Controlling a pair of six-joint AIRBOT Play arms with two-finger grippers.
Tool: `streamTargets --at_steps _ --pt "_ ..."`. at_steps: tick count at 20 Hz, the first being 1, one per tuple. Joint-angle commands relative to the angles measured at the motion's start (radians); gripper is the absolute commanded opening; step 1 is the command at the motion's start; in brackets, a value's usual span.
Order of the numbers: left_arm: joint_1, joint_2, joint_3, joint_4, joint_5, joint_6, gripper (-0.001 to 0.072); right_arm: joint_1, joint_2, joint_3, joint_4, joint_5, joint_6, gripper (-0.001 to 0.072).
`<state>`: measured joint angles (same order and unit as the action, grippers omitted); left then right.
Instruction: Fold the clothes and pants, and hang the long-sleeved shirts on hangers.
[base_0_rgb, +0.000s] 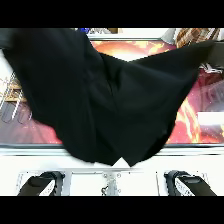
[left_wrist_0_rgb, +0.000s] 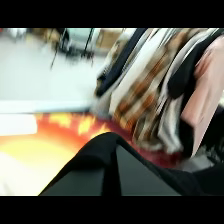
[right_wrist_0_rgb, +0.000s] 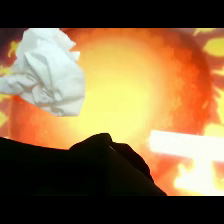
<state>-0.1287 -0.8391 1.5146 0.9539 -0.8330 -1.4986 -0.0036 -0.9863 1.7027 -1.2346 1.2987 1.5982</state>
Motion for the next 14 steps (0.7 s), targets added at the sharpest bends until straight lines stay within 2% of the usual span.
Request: streamTargets --at_steps 1,3,4,7,10,12,14 --pt "0.0 -0.161 -0.144 -0.003 -0.003 -0.001 0.002 -0.001 -0.196 -0.019 0.004 -0.018 -0.03 0.0072" --pt "0.0 -0.266 -0.193 -0.005 -0.009 -0.002 0.002 -0.008 -0.299 -0.019 0.01 -0.065 -0.042 0.0498" --pt "0.0 -0.312 -0.194 -0.005 -0.029 -0.002 0.002 -0.009 -0.326 -0.019 0.017 -0.088 -0.042 0.0532" --pt "0.002 -0.389 -0.157 -0.004 -0.039 -0.003 0.0019 -0.009 -0.311 -0.019 0.019 -0.177 -0.043 0.0531" --pt "-0.028 -0.403 0.03 -0.033 -0.017 -0.012 0.0019 -0.009 -0.221 -0.018 0.013 -0.293 -0.043 0.0531" --pt "-0.134 -0.402 0.172 -0.026 -0.009 0.021 0.0019 -0.01 -0.159 -0.019 0.006 -0.378 -0.042 0.0531" --pt "-0.296 -0.405 0.242 0.06 -0.012 0.028 0.0019 -0.01 -0.099 -0.019 -0.004 -0.454 -0.042 0.0523"
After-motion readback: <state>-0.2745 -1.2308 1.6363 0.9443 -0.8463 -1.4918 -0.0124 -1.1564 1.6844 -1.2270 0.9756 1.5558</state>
